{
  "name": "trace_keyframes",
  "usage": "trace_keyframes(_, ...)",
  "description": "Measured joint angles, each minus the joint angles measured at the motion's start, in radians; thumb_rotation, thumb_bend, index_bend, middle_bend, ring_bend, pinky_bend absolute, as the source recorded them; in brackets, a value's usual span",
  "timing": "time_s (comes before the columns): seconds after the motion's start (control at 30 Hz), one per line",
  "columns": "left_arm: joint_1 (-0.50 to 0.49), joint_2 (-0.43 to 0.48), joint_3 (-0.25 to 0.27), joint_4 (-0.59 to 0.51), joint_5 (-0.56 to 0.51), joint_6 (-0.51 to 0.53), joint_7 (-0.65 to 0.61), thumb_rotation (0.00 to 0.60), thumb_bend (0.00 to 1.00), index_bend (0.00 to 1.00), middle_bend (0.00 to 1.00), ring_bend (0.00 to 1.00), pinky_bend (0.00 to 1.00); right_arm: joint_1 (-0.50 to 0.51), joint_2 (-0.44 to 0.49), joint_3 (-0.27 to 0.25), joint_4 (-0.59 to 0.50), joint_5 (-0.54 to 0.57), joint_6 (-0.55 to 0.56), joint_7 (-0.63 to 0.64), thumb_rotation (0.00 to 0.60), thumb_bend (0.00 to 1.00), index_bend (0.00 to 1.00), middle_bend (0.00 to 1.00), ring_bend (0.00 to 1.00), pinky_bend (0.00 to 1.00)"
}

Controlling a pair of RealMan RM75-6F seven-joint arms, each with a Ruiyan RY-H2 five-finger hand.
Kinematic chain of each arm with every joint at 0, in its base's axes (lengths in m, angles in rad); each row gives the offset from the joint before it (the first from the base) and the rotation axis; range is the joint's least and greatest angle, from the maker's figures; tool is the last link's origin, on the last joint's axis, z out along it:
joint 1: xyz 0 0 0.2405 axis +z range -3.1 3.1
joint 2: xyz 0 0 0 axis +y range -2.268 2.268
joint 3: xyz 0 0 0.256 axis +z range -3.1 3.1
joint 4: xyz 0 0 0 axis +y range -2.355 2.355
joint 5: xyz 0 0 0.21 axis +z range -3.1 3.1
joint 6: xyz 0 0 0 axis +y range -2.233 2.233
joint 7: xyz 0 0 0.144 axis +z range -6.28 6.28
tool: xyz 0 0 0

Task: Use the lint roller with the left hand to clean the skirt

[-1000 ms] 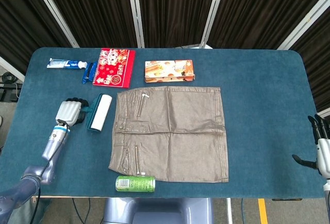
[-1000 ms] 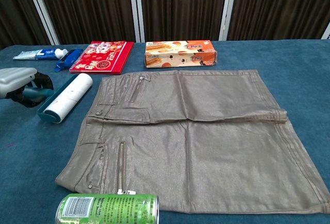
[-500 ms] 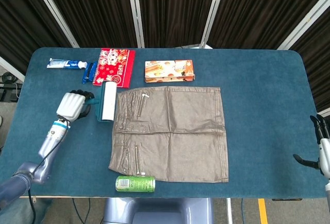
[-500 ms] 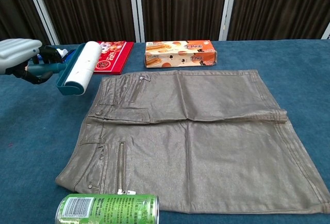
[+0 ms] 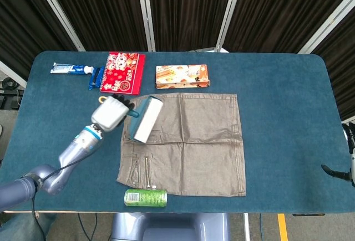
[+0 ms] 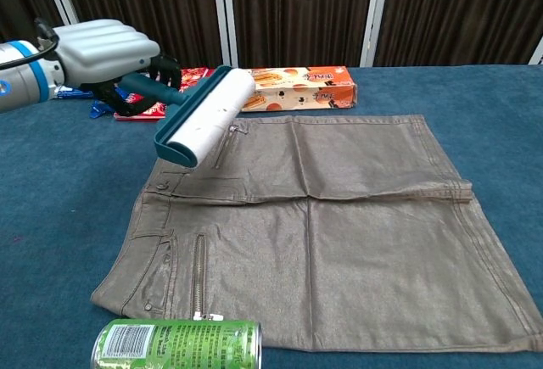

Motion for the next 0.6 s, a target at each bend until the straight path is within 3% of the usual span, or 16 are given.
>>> trace_keyframes(0.3, -0.129, -0.057, -0.015, -0.093, -0.111, -0.115, 0.252, 0.600, 0.80, 0.57, 0.44, 0.34, 0.40, 0.013, 0.001, 0.015, 0.036, 0.060, -0.048, 0.024, 0.600, 0.00, 0.00, 0.00, 0.00, 0.00)
trace_keyframes(0.6, -0.228, -0.144, -0.005, -0.105, -0.192, -0.168, 0.382, 0.600, 0.80, 0.57, 0.44, 0.34, 0.41, 0.023, -0.001, 0.021, 0.053, 0.078, -0.067, 0.030, 0.600, 0.00, 0.00, 0.00, 0.00, 0.00)
